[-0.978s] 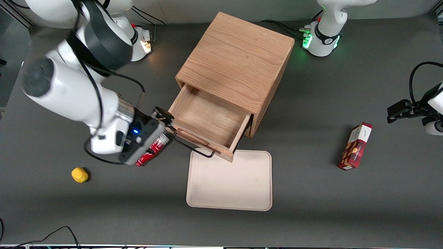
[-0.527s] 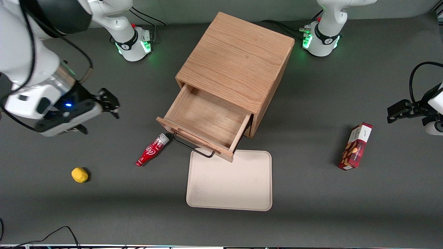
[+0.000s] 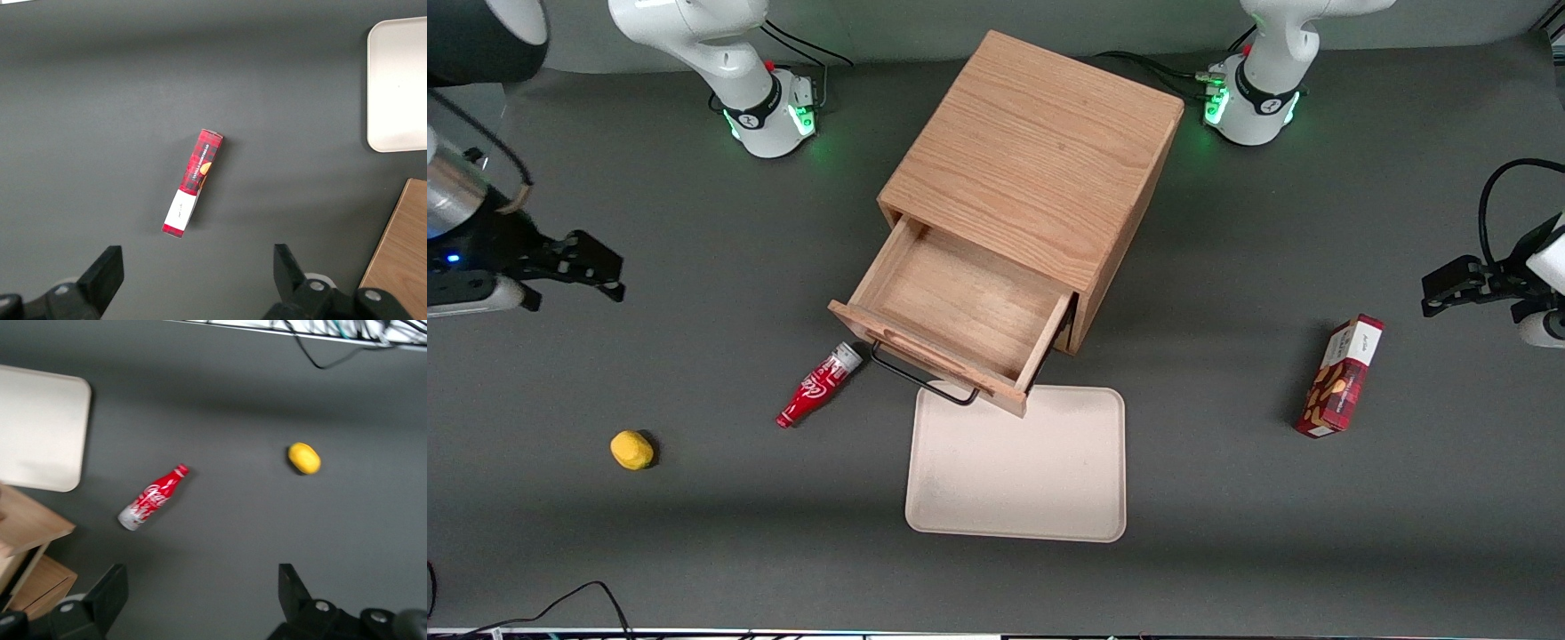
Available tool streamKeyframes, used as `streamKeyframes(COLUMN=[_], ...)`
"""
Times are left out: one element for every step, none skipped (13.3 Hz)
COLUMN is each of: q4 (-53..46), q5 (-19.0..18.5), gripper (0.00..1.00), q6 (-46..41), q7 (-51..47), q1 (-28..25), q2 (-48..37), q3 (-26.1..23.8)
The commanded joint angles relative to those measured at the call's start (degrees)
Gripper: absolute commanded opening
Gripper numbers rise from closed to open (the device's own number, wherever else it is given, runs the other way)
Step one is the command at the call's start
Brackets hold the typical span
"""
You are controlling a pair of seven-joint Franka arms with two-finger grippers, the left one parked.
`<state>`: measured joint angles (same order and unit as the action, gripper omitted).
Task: Open upper drawer
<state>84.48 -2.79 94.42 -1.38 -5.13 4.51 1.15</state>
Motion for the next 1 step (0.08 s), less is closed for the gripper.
streamKeyframes(q4=[0.5], q5=[-0.6], gripper=[1.00], q6=[0.0], q7=[-3.7], q1=[1.0], q2=[-0.4], q3=[-0.2])
